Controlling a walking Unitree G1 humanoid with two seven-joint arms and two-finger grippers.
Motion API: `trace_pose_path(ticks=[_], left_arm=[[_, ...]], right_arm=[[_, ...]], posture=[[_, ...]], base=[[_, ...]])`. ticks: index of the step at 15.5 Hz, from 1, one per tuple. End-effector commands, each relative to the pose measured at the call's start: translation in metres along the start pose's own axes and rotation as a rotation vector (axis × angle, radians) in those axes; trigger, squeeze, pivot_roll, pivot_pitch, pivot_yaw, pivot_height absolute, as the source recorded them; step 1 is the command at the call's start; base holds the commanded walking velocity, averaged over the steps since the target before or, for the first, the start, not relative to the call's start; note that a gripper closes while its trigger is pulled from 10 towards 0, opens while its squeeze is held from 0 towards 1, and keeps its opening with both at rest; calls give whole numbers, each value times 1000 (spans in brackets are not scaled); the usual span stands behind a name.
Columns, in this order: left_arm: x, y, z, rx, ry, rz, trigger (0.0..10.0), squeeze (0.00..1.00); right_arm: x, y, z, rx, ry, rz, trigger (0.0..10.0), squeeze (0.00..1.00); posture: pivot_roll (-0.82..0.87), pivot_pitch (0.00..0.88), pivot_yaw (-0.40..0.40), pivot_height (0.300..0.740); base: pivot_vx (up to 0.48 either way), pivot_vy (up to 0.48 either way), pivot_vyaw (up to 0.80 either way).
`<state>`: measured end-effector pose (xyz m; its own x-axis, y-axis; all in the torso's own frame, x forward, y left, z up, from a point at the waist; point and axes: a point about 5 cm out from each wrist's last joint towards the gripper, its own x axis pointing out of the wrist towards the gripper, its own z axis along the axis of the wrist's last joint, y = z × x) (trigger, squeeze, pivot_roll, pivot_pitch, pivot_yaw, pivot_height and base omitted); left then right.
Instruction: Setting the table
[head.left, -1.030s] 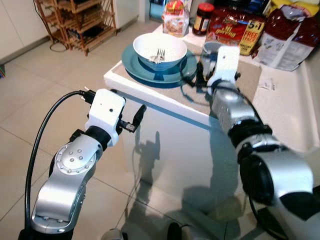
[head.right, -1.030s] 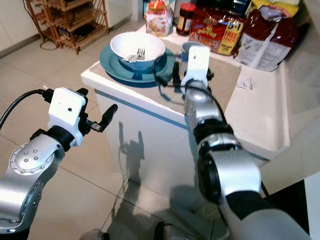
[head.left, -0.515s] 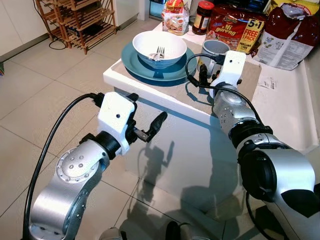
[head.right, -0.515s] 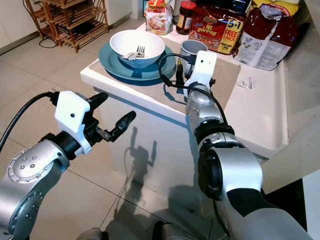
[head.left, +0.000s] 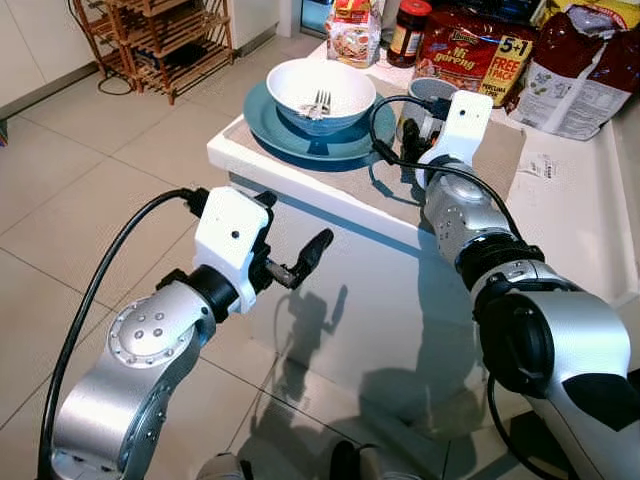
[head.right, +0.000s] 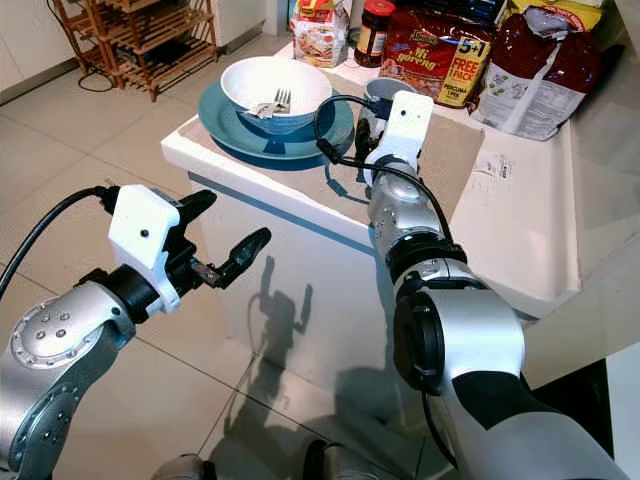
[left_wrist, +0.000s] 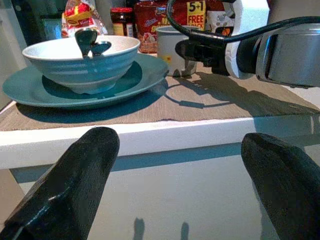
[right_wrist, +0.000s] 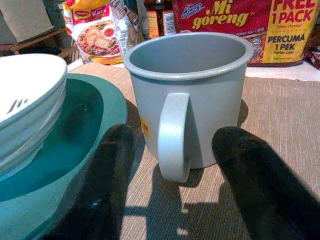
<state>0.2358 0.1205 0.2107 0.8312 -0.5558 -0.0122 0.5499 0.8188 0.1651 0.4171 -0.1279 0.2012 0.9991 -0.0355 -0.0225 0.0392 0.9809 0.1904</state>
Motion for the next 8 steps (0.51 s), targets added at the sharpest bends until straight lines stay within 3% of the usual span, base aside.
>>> trace_pose_path(ticks=[1,8], left_arm=[[-2,-3,2,5,-4,-13,10000,0],[-1,-5,1,-5,-1,-2,10000,0]], right_arm=[[1,-4,4,-16,-14,-16,0,0],[1,-7,4,-14,-13,-24,0,0]], posture=[[165,132,-107,740],[164,117,-113,740]], base=[[0,0,0],[0,0,0]])
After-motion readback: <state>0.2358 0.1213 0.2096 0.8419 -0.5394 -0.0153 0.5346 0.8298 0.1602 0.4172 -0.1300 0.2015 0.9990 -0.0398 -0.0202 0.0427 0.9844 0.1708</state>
